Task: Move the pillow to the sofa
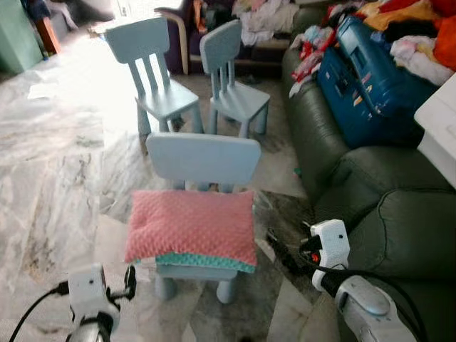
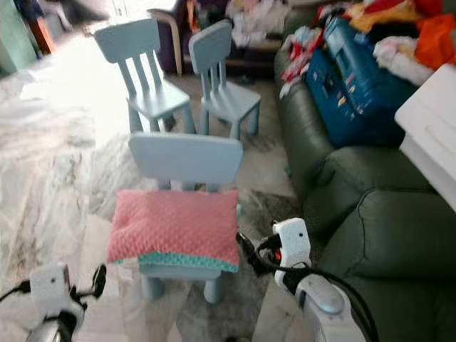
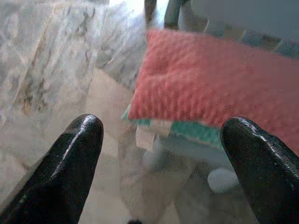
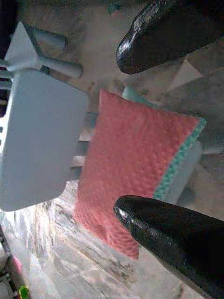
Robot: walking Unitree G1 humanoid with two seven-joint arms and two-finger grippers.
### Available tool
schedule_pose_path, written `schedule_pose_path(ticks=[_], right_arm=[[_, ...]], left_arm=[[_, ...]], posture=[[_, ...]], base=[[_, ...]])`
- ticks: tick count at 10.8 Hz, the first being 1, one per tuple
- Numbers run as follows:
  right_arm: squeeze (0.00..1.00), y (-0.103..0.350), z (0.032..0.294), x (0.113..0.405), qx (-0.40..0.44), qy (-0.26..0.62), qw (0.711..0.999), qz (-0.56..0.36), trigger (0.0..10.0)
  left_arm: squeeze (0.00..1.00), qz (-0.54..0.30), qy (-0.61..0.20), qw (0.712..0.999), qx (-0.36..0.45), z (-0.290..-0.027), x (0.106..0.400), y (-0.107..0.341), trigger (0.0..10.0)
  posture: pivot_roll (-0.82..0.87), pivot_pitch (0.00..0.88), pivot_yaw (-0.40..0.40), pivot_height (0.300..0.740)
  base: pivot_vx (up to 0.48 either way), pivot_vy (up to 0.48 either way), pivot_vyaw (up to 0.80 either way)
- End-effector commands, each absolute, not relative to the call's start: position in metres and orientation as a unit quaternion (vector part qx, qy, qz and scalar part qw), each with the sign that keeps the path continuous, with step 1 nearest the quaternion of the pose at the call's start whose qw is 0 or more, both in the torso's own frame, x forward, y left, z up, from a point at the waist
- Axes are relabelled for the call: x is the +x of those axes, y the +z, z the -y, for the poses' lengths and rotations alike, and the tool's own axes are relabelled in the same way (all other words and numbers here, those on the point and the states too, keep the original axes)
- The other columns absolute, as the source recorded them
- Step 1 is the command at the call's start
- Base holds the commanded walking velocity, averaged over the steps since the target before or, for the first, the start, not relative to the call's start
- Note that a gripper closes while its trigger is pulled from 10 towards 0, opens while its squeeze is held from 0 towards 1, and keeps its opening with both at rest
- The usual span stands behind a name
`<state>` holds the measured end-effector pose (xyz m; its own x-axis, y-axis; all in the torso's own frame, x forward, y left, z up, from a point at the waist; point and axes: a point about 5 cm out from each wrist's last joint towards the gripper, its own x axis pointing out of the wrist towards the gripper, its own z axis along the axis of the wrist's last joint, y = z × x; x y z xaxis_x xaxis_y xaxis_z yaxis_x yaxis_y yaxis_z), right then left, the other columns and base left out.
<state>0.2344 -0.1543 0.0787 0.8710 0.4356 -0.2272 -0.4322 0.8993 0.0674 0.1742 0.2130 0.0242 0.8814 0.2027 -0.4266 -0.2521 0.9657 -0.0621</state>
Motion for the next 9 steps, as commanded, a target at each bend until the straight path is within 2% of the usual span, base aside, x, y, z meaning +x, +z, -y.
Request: schedule_pose_path(ticks=[1, 4, 9], right_arm=[[0.0, 0.083, 0.155, 0.231, 0.007, 0.226, 0.967, -0.116, 10.0], [0.0, 0.079, 0.158, 0.222, 0.011, 0.225, 0.965, -0.136, 10.0], [0.0, 0.081, 0.154, 0.224, 0.012, 0.224, 0.965, -0.139, 10.0]], left_arm=[[0.0, -0.214, 0.109, 0.969, -0.054, -0.211, 0.172, 0.027, 10.0], [0.0, -0.234, 0.108, 0.965, -0.051, -0.211, 0.158, 0.026, 10.0], [0.0, -0.235, 0.108, 0.965, -0.049, -0.212, 0.162, 0.029, 10.0]], posture=[[-0.08, 0.201, -0.073, 0.74], [-0.08, 0.24, -0.07, 0.74], [-0.08, 0.224, -0.067, 0.74]], base=[[0.0, 0.0, 0.0], [0.0, 0.0, 0.0], [0.0, 0.0, 0.0]])
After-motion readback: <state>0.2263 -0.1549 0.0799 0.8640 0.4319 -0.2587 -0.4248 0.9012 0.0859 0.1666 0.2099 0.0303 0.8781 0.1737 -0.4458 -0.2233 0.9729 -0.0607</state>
